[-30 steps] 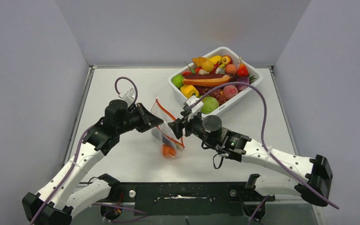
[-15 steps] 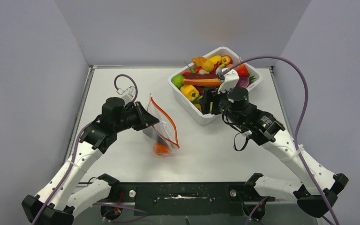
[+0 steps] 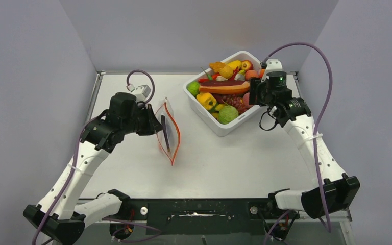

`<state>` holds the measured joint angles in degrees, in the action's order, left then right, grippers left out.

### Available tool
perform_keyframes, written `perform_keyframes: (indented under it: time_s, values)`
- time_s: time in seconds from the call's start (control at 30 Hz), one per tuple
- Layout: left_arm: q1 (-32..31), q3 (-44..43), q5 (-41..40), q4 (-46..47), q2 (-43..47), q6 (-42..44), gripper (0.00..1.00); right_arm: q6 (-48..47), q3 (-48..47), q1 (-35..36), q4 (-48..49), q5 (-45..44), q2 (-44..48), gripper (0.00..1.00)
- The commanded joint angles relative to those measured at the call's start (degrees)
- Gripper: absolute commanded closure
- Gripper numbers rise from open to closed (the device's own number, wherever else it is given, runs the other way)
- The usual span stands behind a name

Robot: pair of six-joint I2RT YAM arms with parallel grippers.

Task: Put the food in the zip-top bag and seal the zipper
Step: Pick up the fake food from the bin.

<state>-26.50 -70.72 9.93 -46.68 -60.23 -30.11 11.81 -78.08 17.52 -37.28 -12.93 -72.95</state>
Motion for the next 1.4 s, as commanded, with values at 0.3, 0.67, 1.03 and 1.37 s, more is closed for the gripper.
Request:
perform_keyframes:
  time_s: [0.3,0.67,1.03,1.37]
  values:
    - [0.31,-0.6,2.36,-2.15,-0.38,3.64,1.0,-9.21,-5.55,-13.57,5.89,7.04,-9.59,0.32]
    - [0.45,6.34,7.76,5.99,-0.22,-2.17,1.0,-21.61,-3.2,-2.46,15.97,13.22,-13.06,0.33]
    - [0.57,7.26,9.99,8.33,-0.03,-4.82,1.0,-43.49,-2.86,3.15,22.38,21.55,-18.01,0.37]
    - [0.57,7.74,10.52,8.81,0.6,-5.48,1.0,-58.15,-1.63,3.85,24.91,26.0,-20.65,0.43]
